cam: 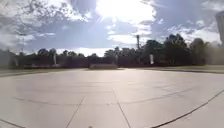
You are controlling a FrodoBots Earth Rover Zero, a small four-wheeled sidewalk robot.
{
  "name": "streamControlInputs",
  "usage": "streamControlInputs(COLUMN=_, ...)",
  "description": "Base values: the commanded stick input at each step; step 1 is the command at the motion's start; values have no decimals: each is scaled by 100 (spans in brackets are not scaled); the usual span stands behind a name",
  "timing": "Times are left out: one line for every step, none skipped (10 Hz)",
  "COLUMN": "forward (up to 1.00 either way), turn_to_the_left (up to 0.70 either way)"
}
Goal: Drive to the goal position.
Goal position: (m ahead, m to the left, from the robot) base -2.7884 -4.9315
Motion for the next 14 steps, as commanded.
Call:
streamControlInputs(forward=55, turn_to_the_left=-1)
streamControlInputs(forward=54, turn_to_the_left=-1)
streamControlInputs(forward=55, turn_to_the_left=-1)
streamControlInputs(forward=55, turn_to_the_left=-1)
streamControlInputs(forward=55, turn_to_the_left=-1)
streamControlInputs(forward=54, turn_to_the_left=-1)
streamControlInputs(forward=55, turn_to_the_left=-1)
streamControlInputs(forward=55, turn_to_the_left=-1)
streamControlInputs(forward=55, turn_to_the_left=-1)
streamControlInputs(forward=54, turn_to_the_left=-1)
streamControlInputs(forward=55, turn_to_the_left=-1)
streamControlInputs(forward=55, turn_to_the_left=-1)
streamControlInputs(forward=55, turn_to_the_left=-1)
streamControlInputs(forward=54, turn_to_the_left=-1)
